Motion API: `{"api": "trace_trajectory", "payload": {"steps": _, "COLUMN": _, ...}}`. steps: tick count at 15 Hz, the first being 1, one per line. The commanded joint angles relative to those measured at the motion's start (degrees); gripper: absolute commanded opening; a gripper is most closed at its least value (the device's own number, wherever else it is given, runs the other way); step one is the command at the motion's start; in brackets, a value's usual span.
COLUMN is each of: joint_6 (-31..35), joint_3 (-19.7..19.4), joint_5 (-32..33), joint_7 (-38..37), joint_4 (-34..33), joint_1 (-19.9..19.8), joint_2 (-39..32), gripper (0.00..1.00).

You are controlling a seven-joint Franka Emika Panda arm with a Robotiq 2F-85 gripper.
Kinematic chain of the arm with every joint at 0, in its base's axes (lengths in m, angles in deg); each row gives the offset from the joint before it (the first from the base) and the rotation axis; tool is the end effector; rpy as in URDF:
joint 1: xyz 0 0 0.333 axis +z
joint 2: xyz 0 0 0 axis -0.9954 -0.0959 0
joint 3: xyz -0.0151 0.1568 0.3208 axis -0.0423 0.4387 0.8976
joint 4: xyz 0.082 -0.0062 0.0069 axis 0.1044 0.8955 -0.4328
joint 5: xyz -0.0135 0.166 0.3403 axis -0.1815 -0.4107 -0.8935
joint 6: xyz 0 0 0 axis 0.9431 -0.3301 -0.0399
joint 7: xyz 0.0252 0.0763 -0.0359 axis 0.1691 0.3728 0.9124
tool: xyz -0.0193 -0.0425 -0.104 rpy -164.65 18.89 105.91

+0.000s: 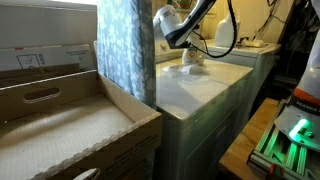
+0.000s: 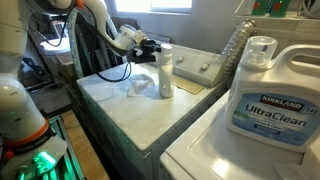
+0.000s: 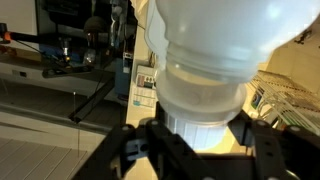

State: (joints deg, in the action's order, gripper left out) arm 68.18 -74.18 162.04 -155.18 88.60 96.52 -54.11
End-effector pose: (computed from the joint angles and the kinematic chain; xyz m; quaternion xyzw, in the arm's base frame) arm 0.6162 0.0368 0.3910 0.4973 -0.4633 0.4686 0.5643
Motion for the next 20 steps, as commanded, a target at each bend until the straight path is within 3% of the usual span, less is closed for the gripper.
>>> {"api": "trace_trajectory", "payload": {"steps": 1, "joint_6": -1.7, "joint_3": 0.2, "joint_5": 2.6, "joint_7": -2.9, "joint_4": 1.8, "joint_1": 0.1, "joint_2": -0.5, "gripper": 0.38}}
{"api": "trace_trajectory", "payload": {"steps": 10, "joint_6": -3.4, "joint_3": 0.9, "joint_5": 3.6, "joint_7": -3.9, "joint_4": 3.7, "joint_1": 0.1, "joint_2": -2.3, "gripper": 0.38}}
{"api": "trace_trajectory", "payload": {"steps": 11, "joint_6": -2.1, "joint_3": 1.1, "joint_5": 3.9, "joint_7": -2.1, "joint_4": 2.0, "joint_1": -0.3, "joint_2": -2.2, "gripper": 0.63}}
{"api": "trace_trajectory", "payload": {"steps": 16, "joint_6": -2.7, "joint_3": 1.2, "joint_5": 3.9, "joint_7": -2.2, "joint_4": 2.0, "joint_1": -0.2, "joint_2": -2.4, "gripper": 0.63}}
{"api": "trace_trajectory", "payload": {"steps": 17, "joint_6": -2.8, "joint_3": 1.1, "joint_5": 4.1, "joint_7": -2.7, "joint_4": 2.0, "joint_1": -0.1, "joint_2": -2.6, "gripper": 0.38}}
{"api": "trace_trajectory", "payload": {"steps": 20, "joint_6": -3.0, "joint_3": 0.9, "joint_5": 5.8, "joint_7": -3.7, "joint_4": 2.9, "joint_1": 0.3, "joint_2": -4.0, "gripper": 0.38}}
